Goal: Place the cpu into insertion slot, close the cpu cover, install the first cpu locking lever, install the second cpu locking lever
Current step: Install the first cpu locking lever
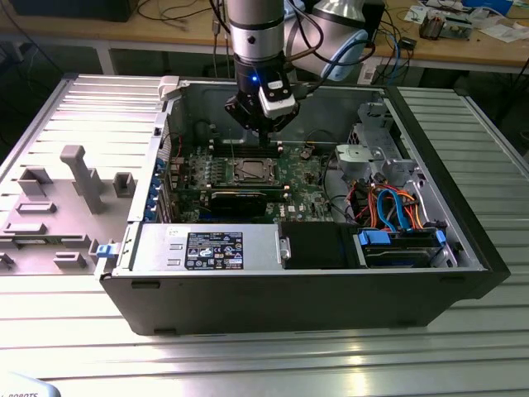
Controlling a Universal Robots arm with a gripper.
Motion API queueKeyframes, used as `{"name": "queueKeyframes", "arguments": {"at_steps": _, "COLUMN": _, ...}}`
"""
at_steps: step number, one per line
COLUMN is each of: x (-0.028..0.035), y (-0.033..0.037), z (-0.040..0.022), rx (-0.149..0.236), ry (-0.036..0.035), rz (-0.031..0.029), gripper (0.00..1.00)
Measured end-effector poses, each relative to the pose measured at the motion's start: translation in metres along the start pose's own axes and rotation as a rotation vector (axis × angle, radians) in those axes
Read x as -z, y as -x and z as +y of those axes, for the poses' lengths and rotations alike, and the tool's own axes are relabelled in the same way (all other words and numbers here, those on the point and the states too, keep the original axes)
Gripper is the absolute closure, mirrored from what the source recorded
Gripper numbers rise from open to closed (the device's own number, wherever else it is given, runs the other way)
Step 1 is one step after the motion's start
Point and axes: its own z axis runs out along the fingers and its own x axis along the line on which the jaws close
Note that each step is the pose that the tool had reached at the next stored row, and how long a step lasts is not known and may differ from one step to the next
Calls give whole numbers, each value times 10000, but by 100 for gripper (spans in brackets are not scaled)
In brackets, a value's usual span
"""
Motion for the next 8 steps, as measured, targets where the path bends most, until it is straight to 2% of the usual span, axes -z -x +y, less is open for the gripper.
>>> {"name": "queueKeyframes", "arguments": {"at_steps": 5, "x": 0, "y": -1, "z": 0, "rx": 1, "ry": 0, "rz": 7, "gripper": 89}}
{"name": "queueKeyframes", "arguments": {"at_steps": 8, "x": 1, "y": -24, "z": -5, "rx": 39, "ry": 5, "rz": 12, "gripper": 89}}
